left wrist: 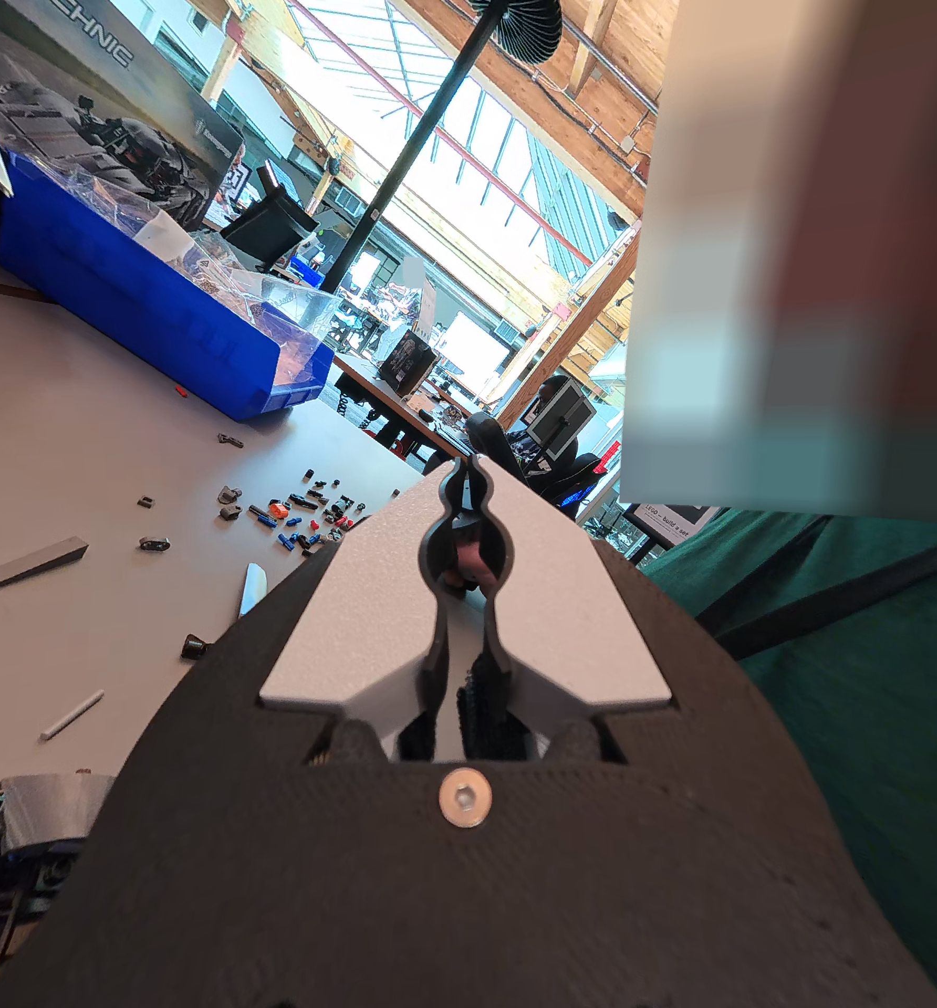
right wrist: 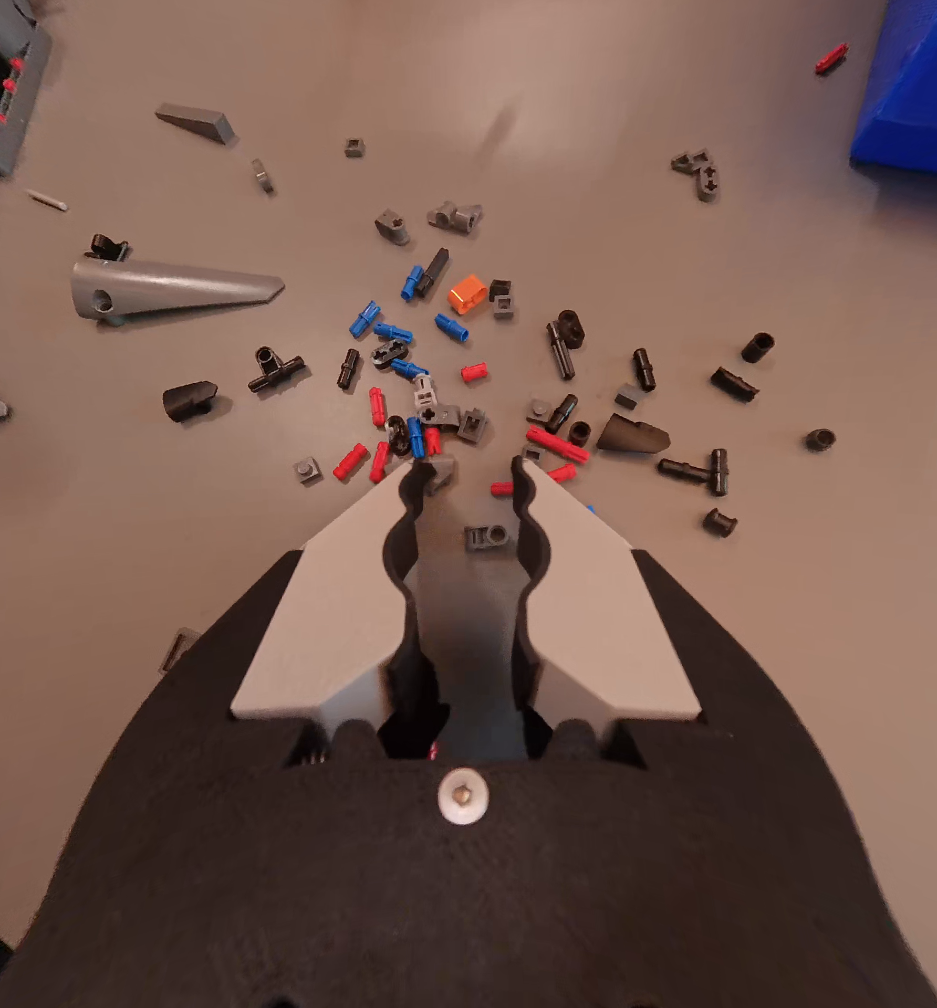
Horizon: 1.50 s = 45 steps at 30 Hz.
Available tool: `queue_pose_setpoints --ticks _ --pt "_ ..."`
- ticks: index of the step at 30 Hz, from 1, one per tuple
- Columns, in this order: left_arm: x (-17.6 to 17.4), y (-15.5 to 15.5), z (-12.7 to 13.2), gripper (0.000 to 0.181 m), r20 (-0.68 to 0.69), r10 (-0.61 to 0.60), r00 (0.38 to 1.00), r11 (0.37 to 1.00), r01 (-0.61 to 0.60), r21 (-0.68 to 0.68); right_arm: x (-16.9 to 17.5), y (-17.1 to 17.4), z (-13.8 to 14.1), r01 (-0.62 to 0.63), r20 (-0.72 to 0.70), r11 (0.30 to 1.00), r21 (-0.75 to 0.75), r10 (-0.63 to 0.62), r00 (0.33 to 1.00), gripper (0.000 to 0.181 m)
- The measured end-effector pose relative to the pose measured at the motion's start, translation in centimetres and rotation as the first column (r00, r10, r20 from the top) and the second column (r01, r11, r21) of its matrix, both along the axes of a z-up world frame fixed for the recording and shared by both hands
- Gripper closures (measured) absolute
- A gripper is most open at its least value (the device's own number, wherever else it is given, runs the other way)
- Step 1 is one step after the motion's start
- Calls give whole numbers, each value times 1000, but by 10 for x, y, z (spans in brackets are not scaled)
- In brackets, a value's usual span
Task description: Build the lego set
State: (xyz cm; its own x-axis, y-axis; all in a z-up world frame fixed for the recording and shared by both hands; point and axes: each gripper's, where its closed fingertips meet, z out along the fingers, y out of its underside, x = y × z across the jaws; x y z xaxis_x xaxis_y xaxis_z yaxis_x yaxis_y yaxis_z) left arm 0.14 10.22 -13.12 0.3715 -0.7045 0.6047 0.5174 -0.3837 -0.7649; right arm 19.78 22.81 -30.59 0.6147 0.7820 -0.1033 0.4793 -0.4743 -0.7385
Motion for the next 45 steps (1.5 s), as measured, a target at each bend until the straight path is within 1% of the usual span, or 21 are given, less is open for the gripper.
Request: queue_pose_setpoints --ticks 3,6,9,12,14,18,20,23,30,33,37,42,43,45 --pt "0 0 -1 181 2 -1 1000 1000 1 -2 -1 -1 1 -9 -6 1000 2 9 1000 157" --pt "-2 0 0 181 2 2 1000 1000 -2 1 -2 -5 2 -22 -4 1000 18 22 1000 159" --pt "-3 0 1 181 4 4 1000 1000 -4 2 -4 -6 2 -37 4 999 22 36 999 168" --pt "-2 0 0 181 5 2 1000 1000 -2 1 -5 -9 1 -55 8 998 21 55 998 165" --pt "-2 0 1 181 3 2 1000 1000 -2 3 -6 -11 3 -60 -3 998 25 60 998 160" --pt "-4 0 1 181 5 7 1000 1000 -7 4 -8 -12 3 -64 -2 998 26 64 998 164" --pt "-3 0 1 181 6 6 1000 1000 -6 3 -8 -13 3 -62 -1 998 30 62 998 160" --pt "-3 -1 2 181 0 8 1000 1000 -8 5 -11 -20 10 -71 -51 997 32 73 996 160" --pt "-1 0 2 181 5 3 1000 1000 -3 4 -9 -27 1 -87 16 995 37 87 996 156" --pt "0 0 2 181 4 1 1000 1000 -1 6 -10 -26 -2 -89 48 995 47 86 995 161" --pt "-2 0 2 181 6 6 1000 1000 -6 5 -10 -24 -2 -76 45 996 41 74 996 168" --pt "-2 -1 3 181 4 7 1000 1000 -7 8 -12 -24 -2 -91 55 994 53 88 995 174" --pt "-2 -1 3 181 5 8 1000 1000 -8 8 -13 -24 -2 -98 56 994 53 95 994 180" --pt "-2 -1 3 181 7 8 1000 1000 -8 10 -13 -24 -2 -98 56 994 53 95 994 180"
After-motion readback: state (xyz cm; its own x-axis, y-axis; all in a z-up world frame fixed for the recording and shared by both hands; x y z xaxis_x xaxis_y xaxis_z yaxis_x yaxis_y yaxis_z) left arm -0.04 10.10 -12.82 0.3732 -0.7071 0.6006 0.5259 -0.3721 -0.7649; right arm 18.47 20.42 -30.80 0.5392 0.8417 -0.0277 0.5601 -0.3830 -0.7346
